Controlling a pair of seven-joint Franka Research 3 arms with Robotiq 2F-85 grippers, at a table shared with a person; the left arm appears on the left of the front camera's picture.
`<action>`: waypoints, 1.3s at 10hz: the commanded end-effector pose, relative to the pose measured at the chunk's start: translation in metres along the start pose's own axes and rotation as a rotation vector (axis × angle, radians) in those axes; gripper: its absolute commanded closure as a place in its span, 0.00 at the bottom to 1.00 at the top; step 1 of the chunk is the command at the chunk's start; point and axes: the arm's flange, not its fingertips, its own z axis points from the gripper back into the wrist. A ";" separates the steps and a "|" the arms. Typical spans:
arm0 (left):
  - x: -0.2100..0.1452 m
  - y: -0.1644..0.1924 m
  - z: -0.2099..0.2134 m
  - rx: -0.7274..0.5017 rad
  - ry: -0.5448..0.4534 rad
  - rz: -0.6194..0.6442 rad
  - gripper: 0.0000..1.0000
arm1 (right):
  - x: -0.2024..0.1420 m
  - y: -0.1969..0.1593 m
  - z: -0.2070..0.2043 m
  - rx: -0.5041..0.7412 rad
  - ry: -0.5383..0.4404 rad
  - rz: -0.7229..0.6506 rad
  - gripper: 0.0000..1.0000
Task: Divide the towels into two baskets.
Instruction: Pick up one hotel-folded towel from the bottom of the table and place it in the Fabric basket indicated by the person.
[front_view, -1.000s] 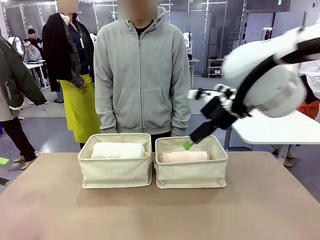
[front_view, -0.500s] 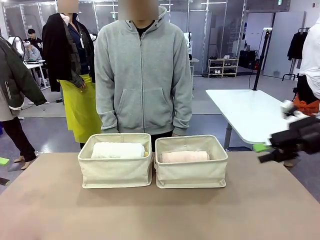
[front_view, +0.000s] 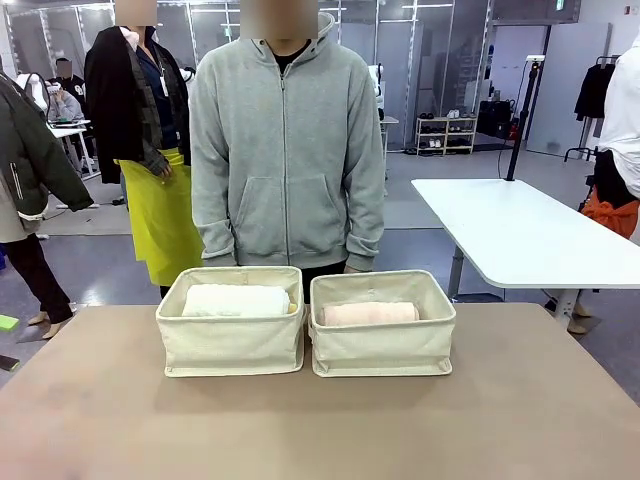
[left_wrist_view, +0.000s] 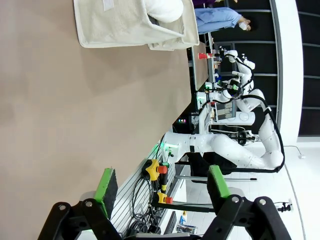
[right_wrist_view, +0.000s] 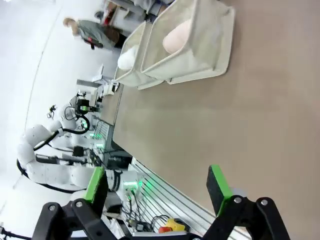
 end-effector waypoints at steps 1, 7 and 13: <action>-0.002 -0.003 0.000 -0.014 -0.016 -0.008 0.08 | -0.100 0.008 -0.013 -0.013 -0.064 -0.086 0.00; -0.002 -0.003 0.000 -0.014 -0.016 -0.008 0.08 | -0.028 -0.013 0.045 -0.019 -0.065 -0.066 0.00; -0.002 -0.003 0.000 -0.014 -0.016 -0.008 0.08 | -0.028 -0.013 0.045 -0.019 -0.065 -0.066 0.00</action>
